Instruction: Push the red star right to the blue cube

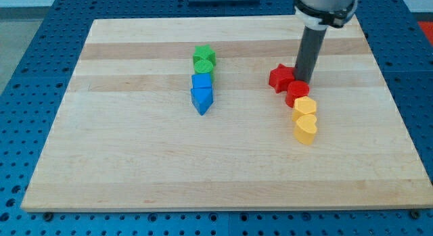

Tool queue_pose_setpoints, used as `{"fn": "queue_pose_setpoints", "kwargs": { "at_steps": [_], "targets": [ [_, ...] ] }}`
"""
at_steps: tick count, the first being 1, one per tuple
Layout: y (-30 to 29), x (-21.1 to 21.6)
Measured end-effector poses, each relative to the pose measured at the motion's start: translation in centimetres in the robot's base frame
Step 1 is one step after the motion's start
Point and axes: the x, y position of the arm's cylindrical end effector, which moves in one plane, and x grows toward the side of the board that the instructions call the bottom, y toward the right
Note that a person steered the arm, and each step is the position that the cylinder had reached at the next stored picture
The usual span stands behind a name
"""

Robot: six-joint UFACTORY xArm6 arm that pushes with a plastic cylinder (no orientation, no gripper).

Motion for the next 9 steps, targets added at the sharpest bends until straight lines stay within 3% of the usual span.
{"fn": "queue_pose_setpoints", "kwargs": {
  "at_steps": [5,9],
  "targets": [
    [-9.6,-0.8],
    [-16.0,1.1]
  ]
}}
